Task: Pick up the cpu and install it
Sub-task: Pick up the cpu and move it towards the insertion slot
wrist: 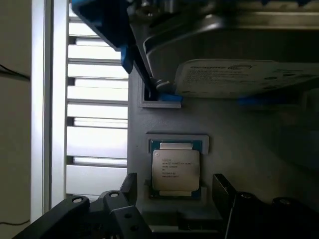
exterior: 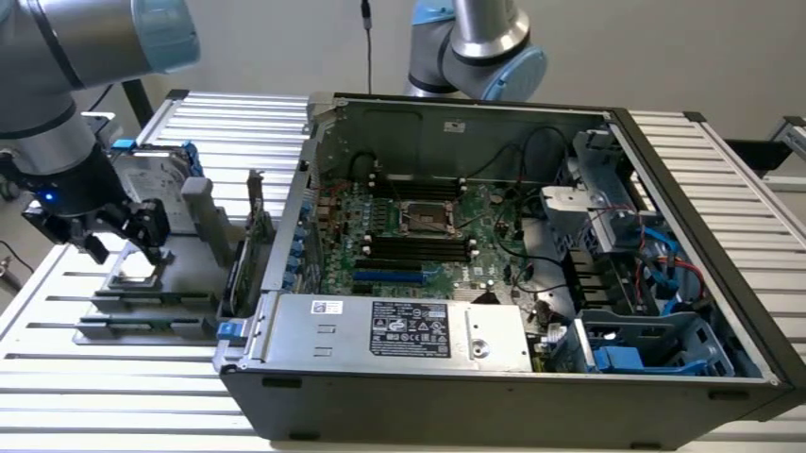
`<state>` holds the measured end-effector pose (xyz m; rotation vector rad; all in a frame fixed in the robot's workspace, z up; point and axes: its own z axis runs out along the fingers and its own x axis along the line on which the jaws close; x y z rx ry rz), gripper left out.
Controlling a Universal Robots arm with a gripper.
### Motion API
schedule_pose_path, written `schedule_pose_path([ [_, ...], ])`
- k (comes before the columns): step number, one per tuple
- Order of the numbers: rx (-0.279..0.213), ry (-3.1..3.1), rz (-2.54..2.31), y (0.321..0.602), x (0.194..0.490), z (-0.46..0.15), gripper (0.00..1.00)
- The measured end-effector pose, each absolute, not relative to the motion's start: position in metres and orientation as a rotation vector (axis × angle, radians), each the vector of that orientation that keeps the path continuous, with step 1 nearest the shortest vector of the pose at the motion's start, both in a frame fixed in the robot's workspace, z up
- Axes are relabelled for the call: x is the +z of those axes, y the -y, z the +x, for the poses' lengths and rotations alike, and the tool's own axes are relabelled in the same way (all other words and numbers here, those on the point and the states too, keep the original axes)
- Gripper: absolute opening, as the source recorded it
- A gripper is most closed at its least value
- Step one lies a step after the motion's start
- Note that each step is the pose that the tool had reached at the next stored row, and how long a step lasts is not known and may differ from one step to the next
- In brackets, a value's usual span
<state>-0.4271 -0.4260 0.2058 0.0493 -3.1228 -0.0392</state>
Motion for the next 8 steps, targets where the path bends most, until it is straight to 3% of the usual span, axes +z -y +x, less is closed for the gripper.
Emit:
schedule_pose_path([
  [8, -0.039, 3.123, 0.041, 0.425, 0.192, -0.426, 0.71],
])
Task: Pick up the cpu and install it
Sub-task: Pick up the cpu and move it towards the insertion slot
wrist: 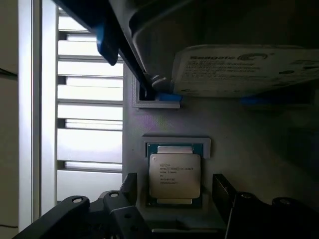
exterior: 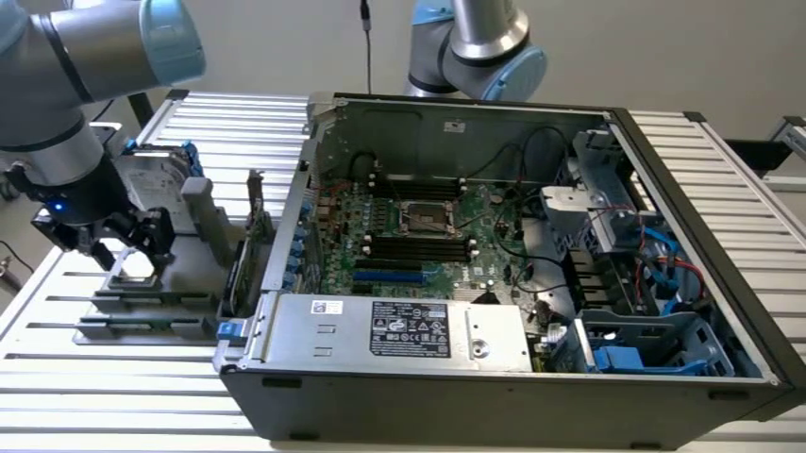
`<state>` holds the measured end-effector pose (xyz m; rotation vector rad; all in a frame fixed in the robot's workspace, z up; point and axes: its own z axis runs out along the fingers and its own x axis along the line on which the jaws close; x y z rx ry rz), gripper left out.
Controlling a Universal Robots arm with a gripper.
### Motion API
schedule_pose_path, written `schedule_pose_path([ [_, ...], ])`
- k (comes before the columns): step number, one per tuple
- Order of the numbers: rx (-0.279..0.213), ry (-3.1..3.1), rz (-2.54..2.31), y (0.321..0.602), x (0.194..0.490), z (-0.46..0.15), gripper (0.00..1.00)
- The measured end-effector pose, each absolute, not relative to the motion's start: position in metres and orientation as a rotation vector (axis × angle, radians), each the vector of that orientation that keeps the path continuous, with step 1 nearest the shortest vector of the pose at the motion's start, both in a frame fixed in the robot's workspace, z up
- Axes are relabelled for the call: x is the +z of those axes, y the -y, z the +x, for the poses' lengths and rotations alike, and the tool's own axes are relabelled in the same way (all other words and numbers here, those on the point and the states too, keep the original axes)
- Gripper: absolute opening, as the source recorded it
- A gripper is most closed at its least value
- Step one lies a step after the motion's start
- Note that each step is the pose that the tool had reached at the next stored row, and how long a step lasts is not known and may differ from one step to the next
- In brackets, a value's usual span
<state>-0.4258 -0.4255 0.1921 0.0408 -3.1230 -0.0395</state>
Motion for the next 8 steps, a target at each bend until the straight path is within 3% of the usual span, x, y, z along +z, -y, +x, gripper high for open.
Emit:
schedule_pose_path([
  [8, -0.04, 3.123, 0.025, 0.4228, 0.1897, -0.4249, 0.71],
])
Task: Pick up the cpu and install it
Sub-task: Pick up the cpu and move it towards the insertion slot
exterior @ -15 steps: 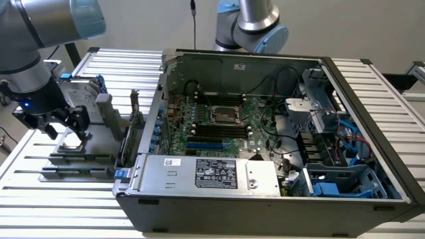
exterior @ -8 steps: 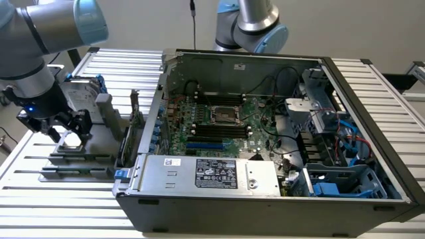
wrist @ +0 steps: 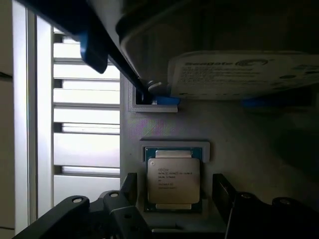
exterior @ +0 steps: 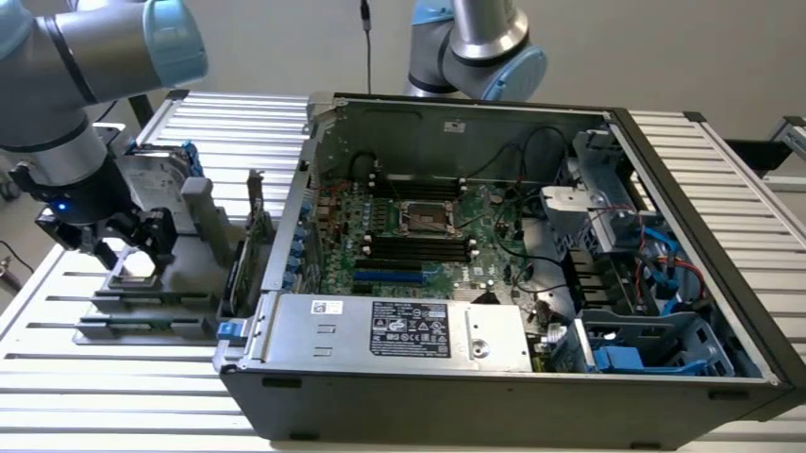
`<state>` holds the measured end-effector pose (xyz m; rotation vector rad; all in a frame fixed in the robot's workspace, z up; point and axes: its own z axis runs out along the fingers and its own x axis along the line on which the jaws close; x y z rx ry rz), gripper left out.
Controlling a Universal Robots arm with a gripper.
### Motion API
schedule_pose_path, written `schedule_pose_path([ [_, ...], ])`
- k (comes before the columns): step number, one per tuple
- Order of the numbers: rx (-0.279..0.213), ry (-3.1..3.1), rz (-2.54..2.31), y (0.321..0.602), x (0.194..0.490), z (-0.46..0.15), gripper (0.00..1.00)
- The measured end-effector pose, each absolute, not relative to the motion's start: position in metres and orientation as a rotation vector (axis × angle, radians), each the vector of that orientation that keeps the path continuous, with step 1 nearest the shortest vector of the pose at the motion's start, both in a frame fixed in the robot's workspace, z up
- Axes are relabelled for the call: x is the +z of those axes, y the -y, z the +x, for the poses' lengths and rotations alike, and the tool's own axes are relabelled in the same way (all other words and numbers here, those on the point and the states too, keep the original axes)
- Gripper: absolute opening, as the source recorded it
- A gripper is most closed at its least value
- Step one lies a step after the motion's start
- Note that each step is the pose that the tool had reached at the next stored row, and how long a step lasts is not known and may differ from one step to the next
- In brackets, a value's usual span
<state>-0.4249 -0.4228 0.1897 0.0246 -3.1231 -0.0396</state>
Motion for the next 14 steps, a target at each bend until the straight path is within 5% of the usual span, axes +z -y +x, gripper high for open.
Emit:
schedule_pose_path([
  [14, -0.04, 3.12, -0.015, 0.4221, 0.1855, -0.424, 0.71],
])
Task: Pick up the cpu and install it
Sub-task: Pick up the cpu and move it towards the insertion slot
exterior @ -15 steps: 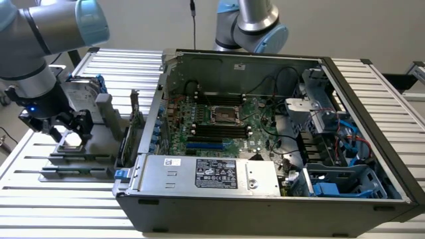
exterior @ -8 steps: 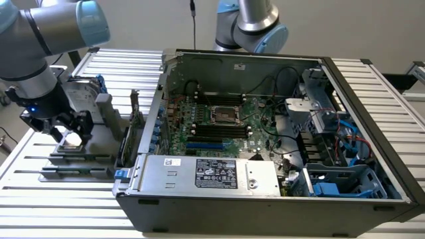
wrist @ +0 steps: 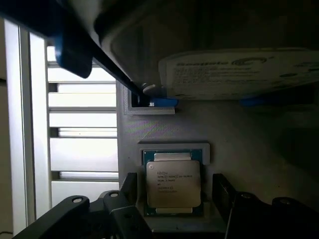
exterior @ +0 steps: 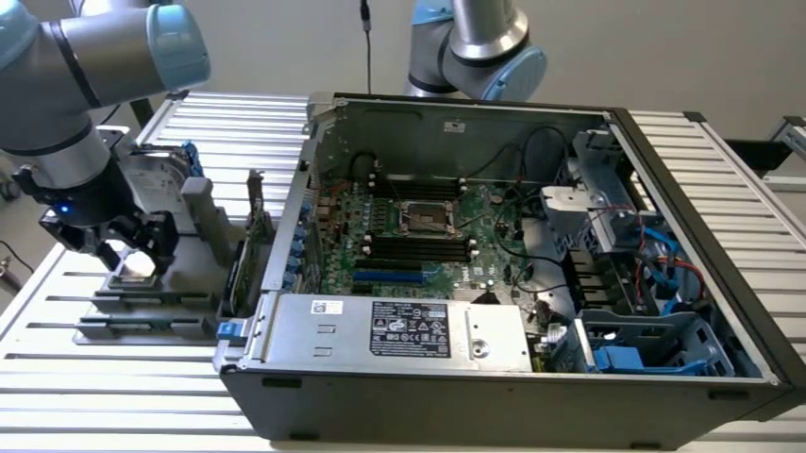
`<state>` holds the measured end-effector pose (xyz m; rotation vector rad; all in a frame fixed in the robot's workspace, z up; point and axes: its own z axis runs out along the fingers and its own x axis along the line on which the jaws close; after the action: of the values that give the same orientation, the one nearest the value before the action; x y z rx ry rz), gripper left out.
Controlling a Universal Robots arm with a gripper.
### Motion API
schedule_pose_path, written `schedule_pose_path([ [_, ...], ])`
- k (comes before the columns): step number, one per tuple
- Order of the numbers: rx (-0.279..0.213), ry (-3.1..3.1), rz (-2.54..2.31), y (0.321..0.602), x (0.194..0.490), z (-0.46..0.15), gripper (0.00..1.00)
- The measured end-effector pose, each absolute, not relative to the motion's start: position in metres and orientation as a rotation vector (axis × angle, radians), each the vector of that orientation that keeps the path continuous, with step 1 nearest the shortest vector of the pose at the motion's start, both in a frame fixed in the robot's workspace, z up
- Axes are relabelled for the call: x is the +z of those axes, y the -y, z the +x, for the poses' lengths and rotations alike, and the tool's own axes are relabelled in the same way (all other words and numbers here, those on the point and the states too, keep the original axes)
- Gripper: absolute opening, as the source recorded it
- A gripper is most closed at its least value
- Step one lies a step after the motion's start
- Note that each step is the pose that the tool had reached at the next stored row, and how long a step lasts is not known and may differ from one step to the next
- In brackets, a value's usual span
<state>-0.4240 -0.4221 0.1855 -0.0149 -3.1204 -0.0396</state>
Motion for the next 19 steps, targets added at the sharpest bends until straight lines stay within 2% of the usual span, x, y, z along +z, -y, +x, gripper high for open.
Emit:
schedule_pose_path([
  [19, -0.039, 3.105, 0.025, 0.4221, 0.1852, -0.4218, 0.71],
])
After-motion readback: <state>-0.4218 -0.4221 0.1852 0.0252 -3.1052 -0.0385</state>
